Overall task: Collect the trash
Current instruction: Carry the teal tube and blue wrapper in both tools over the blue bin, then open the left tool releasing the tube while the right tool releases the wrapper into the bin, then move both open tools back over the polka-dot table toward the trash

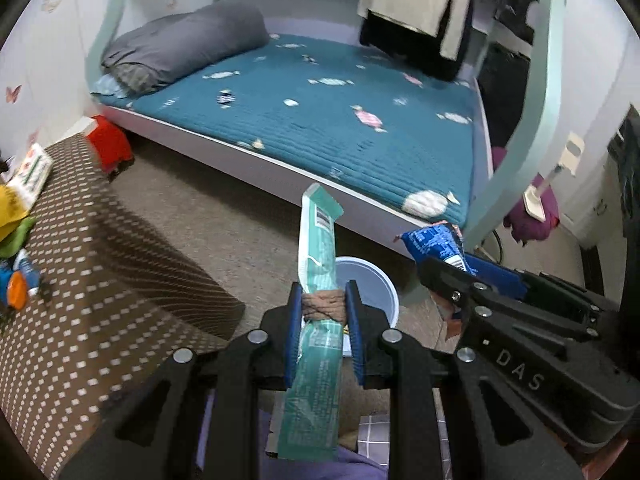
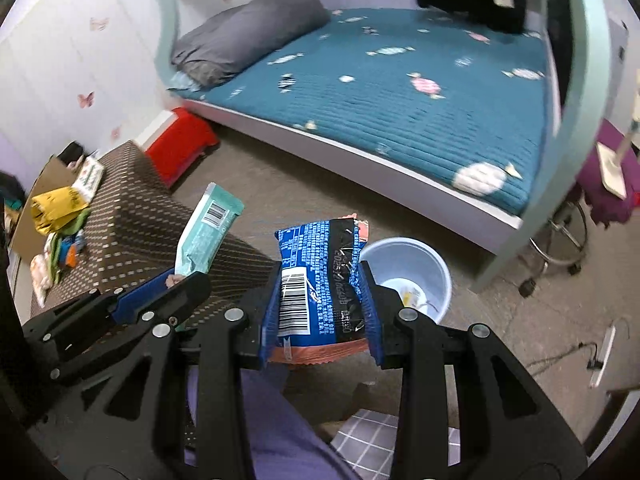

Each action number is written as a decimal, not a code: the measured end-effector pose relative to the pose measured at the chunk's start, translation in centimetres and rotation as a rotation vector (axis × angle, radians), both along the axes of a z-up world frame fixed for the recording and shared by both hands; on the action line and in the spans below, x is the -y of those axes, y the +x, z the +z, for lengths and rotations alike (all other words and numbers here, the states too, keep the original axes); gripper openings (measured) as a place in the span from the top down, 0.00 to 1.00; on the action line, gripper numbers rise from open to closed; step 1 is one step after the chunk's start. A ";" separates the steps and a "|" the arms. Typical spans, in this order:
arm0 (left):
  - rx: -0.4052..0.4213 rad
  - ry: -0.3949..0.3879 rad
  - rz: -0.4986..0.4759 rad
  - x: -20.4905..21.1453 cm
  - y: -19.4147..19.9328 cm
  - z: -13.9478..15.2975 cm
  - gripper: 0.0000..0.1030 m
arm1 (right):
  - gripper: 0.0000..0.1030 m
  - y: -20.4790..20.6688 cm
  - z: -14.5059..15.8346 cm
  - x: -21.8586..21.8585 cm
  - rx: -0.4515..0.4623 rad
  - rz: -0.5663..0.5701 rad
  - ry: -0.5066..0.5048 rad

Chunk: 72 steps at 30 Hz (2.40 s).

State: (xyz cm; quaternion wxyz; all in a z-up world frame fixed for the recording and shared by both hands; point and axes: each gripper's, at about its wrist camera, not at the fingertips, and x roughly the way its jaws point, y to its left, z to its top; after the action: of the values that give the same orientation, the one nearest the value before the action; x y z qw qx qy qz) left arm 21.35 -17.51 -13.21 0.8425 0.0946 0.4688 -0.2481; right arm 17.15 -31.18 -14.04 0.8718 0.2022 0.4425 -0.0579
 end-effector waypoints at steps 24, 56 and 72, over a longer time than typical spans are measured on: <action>-0.049 0.159 -0.148 11.0 3.3 -6.9 0.49 | 0.66 0.4 -7.1 9.0 -0.186 -0.268 -0.011; -0.133 0.127 0.108 0.6 9.0 -8.1 0.34 | 0.34 4.9 -8.0 4.6 -0.226 -0.130 -0.023; -0.101 0.084 0.080 0.3 6.5 -5.6 0.34 | 0.34 2.7 -5.6 3.3 -0.194 -0.123 -0.054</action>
State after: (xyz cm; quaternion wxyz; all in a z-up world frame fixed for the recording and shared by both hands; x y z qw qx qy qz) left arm 27.85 -17.83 -18.85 0.8223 0.0986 0.5239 -0.1988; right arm 19.83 -34.44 -19.62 0.8247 0.1987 0.5100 -0.1426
